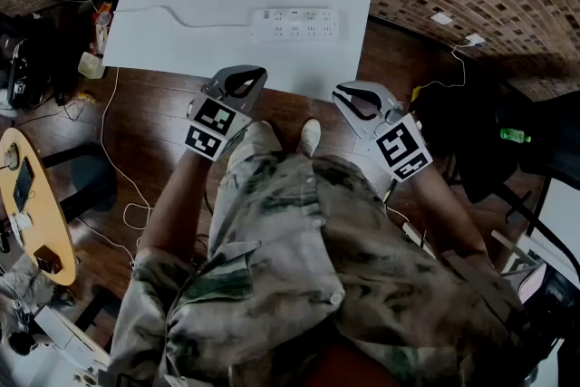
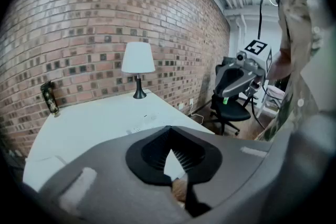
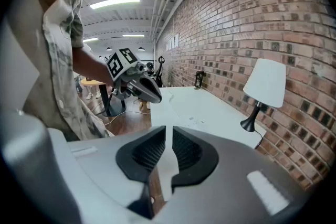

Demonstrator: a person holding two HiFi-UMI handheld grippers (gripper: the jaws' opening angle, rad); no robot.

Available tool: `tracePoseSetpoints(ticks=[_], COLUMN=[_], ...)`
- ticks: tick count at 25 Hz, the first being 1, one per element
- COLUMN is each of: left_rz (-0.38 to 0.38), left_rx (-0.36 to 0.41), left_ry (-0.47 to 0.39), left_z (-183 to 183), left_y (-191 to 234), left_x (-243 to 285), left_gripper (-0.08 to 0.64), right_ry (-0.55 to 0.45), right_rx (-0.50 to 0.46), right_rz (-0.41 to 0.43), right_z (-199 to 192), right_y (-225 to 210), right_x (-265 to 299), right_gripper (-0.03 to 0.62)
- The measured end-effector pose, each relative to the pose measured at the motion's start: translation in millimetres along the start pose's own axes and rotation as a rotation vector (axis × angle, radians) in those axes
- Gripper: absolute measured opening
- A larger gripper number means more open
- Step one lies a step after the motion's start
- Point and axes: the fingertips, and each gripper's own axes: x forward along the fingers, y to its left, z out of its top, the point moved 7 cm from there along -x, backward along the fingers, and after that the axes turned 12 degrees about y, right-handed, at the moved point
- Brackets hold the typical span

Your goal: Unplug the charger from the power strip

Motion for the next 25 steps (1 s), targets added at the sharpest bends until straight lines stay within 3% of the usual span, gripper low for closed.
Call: tracePoseSetpoints(ticks=[7, 16, 19, 25], left_rz=[-0.087, -0.253, -0.293, -0.352], left_rx=[0.177, 0.410, 0.407, 0.317], left_ry=[0.162, 0.290, 0.297, 0.242], left_z=[12.0, 20.4, 17.1, 14.3], left_y=[85.7, 111.8, 110.2, 114.5], left_x=[101.0, 172.3, 180.8, 182.2], left_gripper=[0.002, 0.002, 0.002, 0.002], right_ry=[0.159, 0.364, 0.429, 0.586], right_rx=[-0.097, -0.249, -0.294, -0.398], right_rz=[-0.037, -0.010, 0.054, 0.192], right_z=[29.0, 57.1, 56.2, 51.3], right_y=[-63.3, -122.5, -131.7, -136.0], right_x=[79.4, 165.4, 187.1, 221.4], right_gripper=[0.060, 0.100, 0.109, 0.135])
